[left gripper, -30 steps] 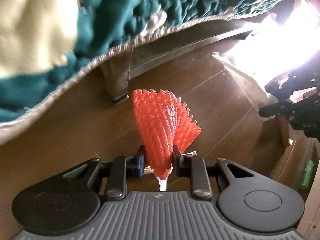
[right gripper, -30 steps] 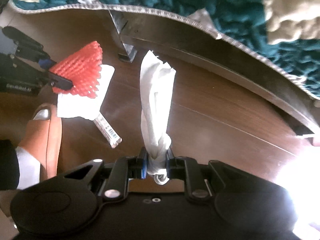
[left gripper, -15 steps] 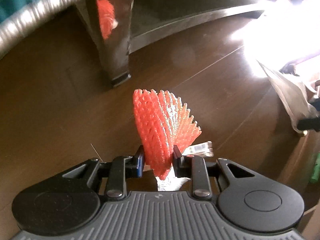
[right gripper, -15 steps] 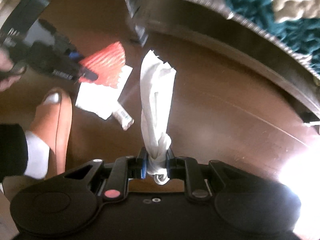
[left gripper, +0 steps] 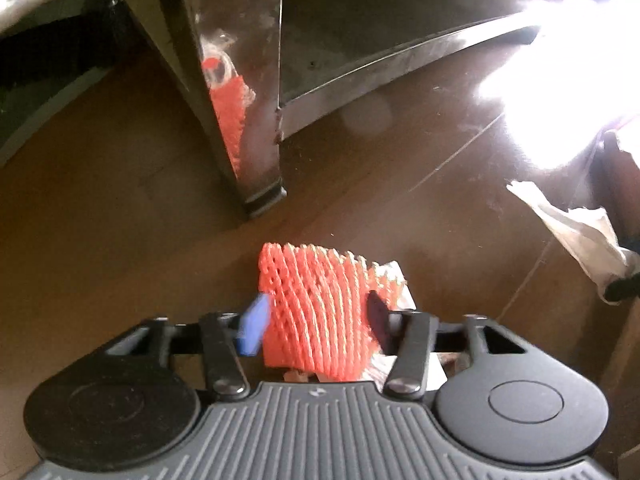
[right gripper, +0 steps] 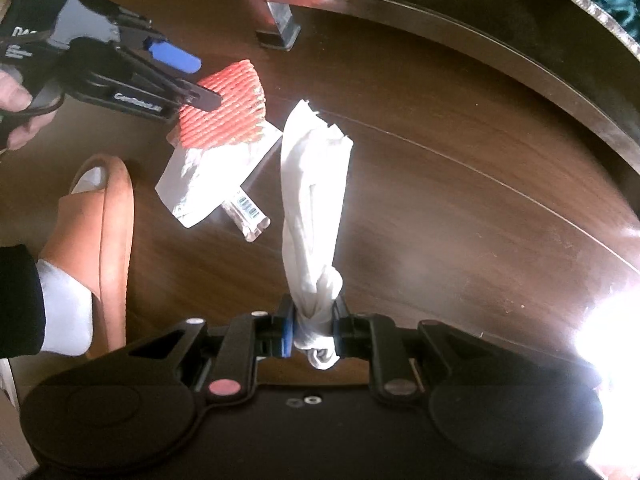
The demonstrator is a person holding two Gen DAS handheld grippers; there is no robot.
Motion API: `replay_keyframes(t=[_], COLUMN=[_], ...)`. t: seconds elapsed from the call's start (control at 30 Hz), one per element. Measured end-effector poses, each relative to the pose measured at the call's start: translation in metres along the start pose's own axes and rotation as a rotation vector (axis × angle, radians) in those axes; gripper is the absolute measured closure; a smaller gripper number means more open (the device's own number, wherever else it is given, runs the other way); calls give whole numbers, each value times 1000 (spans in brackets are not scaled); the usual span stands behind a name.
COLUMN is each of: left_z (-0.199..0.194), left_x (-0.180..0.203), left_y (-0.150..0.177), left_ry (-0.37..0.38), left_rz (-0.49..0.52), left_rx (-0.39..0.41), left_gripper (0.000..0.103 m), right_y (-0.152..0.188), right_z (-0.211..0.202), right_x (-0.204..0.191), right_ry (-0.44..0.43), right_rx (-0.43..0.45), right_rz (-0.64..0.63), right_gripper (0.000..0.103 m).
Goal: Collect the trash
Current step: 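Carry the red net in the left tool while the right carries the tissue to the bin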
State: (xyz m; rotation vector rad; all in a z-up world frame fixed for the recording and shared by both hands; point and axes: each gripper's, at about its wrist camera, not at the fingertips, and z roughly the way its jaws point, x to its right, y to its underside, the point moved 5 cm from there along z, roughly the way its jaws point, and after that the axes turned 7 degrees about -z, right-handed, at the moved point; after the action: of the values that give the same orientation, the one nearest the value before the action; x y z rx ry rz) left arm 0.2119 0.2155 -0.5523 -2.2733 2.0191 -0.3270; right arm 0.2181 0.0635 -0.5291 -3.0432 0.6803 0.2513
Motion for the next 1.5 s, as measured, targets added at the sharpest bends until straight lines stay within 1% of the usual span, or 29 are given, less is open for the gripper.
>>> replay_keyframes(t=[0.03,0.23,0.3,0.37,0.43,0.5,0.53,0.6,0.63,0.67,0.7,0.77,0.83,0.87,0.97,1.17,1.23,1.27,1.4,1.5], left_z=[-5,14,21,30,36,38,37,35,37,36,34,32,30,28,15,-12,-27,-36,-76,-102], left_x=[-9,-22,-28,-33,-36,-37,-36,-37,-38,-39,-41,-44,-51,-53,-59,-62,-57,-50,-20,-1], left_y=[-1,-13,-15,-16,-16,-16,-16,-16,-15,-15,-15,-14,-14,-13,-12,13,22,26,42,40], left_ry=[2,29,28,24,-3,-6,-5,4,16,26,27,29,33,40,57,85,106,120,156,182], left_rz=[-9,-105,-144,-174,-178,-169,-171,-185,-196,-209,-220,-231,-251,-263,-287,-320,-297,-266,-90,21], left_rx=[-3,-51,-71,-94,-111,-109,-105,-99,-101,-103,-101,-101,-105,-104,-82,-89,-102,-105,-110,-103], left_gripper=[34,34,35,45,46,46,48,56,64,70,71,84,89,91,91,92,92,92,92,92], right_y=[1,5,6,5,5,5,5,5,5,5,5,5,5,6,7,9,10,11,17,26], right_z=[0,8,10,14,17,18,19,19,19,19,19,17,14,13,7,-16,-30,-38,-74,-102], right_x=[2,4,6,6,5,4,3,3,2,2,2,2,2,2,1,-2,-4,-5,-5,-5], right_ry=[-3,-6,-6,-4,-4,-6,-8,-8,-9,-8,-7,-4,0,2,9,27,33,37,47,64], right_rx=[-2,-25,-30,-34,-36,-36,-35,-34,-35,-35,-34,-31,-28,-26,-16,14,34,45,97,136], right_rz=[4,20,29,34,35,37,37,36,38,37,34,31,32,32,33,44,45,46,70,97], right_gripper=[86,86,86,85,86,85,86,85,86,86,86,85,85,85,86,86,86,86,86,86])
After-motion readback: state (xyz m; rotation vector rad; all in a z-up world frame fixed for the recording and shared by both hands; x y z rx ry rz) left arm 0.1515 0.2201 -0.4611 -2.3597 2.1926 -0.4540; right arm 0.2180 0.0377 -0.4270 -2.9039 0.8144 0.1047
